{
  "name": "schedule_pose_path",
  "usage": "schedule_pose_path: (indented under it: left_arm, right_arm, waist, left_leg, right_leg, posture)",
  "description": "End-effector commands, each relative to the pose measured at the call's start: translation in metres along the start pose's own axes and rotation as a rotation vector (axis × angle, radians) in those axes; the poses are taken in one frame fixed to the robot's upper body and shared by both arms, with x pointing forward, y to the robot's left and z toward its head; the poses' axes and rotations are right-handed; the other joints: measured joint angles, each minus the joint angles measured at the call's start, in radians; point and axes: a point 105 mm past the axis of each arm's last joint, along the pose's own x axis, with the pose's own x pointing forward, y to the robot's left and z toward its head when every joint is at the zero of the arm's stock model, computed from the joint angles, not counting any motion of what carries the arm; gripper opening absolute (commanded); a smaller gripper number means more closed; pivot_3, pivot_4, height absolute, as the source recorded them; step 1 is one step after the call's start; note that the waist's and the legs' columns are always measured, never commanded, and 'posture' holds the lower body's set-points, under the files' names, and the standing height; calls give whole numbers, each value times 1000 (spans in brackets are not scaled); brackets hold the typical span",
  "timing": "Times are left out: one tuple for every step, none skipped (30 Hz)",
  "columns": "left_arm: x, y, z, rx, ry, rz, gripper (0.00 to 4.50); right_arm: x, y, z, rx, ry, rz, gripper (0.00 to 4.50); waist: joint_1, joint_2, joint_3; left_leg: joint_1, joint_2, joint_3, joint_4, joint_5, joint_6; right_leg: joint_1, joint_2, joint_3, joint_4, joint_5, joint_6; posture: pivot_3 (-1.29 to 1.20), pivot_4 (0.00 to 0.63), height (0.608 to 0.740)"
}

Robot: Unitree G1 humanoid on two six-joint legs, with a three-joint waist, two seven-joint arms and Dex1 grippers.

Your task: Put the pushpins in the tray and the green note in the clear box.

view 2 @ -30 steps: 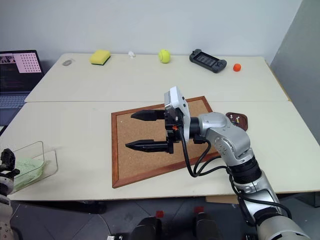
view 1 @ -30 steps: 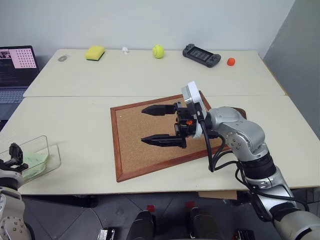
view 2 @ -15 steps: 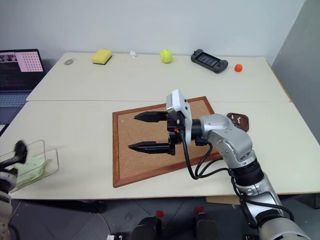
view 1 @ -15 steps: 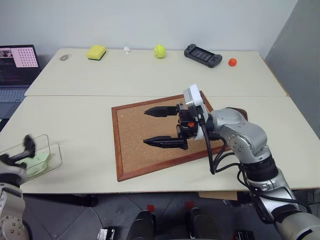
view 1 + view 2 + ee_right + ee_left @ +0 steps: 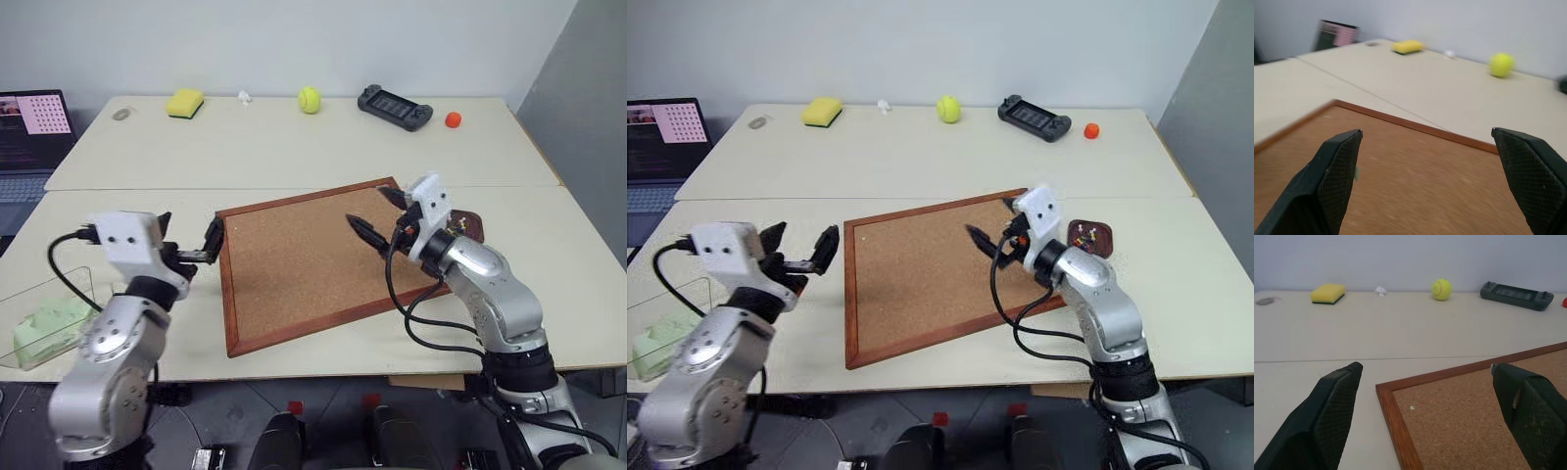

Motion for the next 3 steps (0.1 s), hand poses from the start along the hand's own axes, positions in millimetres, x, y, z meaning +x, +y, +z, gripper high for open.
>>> schedule_pose_path:
  left_arm:
    - [7,0,-4,30,-38,44,4454]
    - [8,-1,-9,26,-34,50,4454]
    - [8,-1,-12,19,-29,55,4454]
  right_arm:
    - [-8,-13,9,-29,-60,-133,4500]
    - [-10,-15,6,-24,-55,-157,4500]
    - [-11,-16,3,-21,-50,-176,4500]
  waist:
    - [-3,0,0]
    - [-4,0,0]
    - [-4,0,0]
  left_leg:
    - [0,0,0,0,0,0]
    - [1,0,1,0,0,0]
    - [1,0,2,-1,0,0]
  right_leg:
    - [0,0,0,0,0,0]
    - [-1,0,1,0,0,0]
    - [0,1,1,0,0,0]
  posture:
    - [0,150,740]
    - [0,150,740]
    - [0,150,740]
